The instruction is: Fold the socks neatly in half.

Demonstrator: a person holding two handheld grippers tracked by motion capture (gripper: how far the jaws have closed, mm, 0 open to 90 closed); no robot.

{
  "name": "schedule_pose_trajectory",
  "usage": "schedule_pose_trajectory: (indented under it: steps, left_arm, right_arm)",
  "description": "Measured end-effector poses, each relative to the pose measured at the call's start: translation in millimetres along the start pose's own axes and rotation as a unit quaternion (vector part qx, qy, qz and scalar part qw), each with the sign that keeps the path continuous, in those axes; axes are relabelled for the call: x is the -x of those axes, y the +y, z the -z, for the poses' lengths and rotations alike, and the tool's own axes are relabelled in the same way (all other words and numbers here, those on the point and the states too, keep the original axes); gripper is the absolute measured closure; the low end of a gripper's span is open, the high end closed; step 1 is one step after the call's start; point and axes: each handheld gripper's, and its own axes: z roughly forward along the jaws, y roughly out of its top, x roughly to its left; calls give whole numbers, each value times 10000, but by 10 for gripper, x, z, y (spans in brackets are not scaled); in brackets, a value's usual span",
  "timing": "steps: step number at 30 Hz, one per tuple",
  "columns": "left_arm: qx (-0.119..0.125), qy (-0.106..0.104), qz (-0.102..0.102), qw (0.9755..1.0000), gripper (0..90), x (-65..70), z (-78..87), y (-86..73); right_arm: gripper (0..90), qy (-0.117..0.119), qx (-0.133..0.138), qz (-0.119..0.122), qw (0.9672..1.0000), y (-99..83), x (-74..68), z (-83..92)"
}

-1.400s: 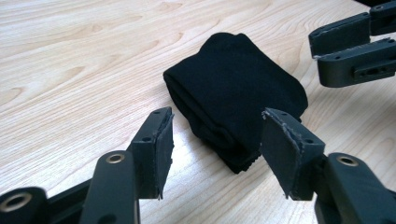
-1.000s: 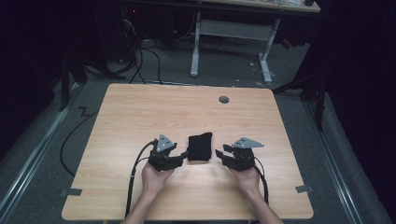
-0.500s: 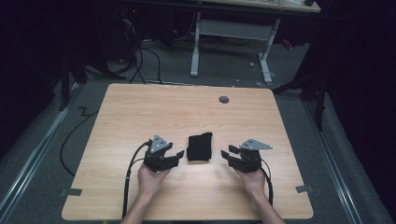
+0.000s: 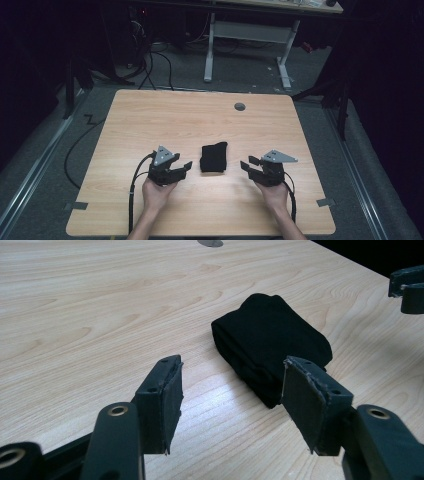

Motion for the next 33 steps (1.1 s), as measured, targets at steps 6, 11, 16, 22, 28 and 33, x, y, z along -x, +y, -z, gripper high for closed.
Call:
schedule_pose_trajectory:
  steps: [6, 11, 16, 22, 28, 33]
  left_arm:
    - [45, 18, 51, 10000, 418, -28, 47, -12]
    - [74, 43, 41, 10000, 419, -39, 90, -13]
    - [120, 65, 72, 9999, 418, -58, 132, -18]
    - [186, 126, 75, 9997, 426, -76, 181, -34]
    - [237, 190, 138, 9994, 426, -117, 244, -61]
    - [215, 263, 120, 9994, 427, -140, 289, -89]
  right_arm:
    - [558, -15, 21, -12, 10000, -24, 23, 43]
    - [558, -23, 48, -66, 10000, -43, 50, 76]
    - [558, -23, 62, -60, 10000, -56, 62, 104]
    - [559, -55, 97, -111, 9999, -82, 96, 150]
    - [558, -58, 106, -151, 9998, -104, 126, 176]
    - [557, -57, 135, -229, 9996, -124, 171, 235]
